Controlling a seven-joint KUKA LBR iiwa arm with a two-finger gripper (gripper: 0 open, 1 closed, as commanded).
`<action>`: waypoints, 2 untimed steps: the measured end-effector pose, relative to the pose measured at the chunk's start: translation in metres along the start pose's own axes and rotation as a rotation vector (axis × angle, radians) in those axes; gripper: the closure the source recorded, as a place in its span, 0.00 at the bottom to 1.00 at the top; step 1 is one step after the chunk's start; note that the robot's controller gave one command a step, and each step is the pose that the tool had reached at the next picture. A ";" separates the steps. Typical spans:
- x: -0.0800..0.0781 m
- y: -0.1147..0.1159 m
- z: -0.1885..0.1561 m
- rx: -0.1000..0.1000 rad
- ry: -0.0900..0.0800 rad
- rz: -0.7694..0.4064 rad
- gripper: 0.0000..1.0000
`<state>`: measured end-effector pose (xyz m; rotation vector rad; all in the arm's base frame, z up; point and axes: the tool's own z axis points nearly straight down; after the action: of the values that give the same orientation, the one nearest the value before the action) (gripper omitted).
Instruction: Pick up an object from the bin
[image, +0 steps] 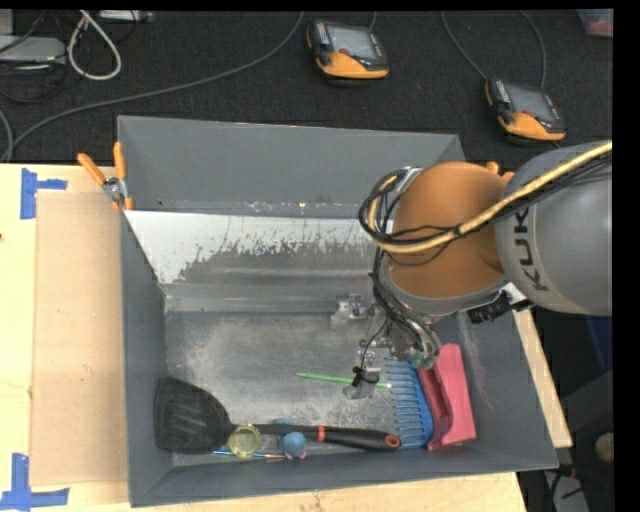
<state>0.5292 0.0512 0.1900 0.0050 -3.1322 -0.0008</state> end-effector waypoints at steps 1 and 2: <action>-0.002 0.000 -0.004 0.000 -0.007 0.002 0.00; 0.041 -0.011 0.088 -0.001 -0.008 -0.007 0.00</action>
Offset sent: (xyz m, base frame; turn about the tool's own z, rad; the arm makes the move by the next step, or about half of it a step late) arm -0.0573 -0.0159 -0.1200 -0.0115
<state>0.4873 0.0401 0.1023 0.0161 -3.1400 -0.0025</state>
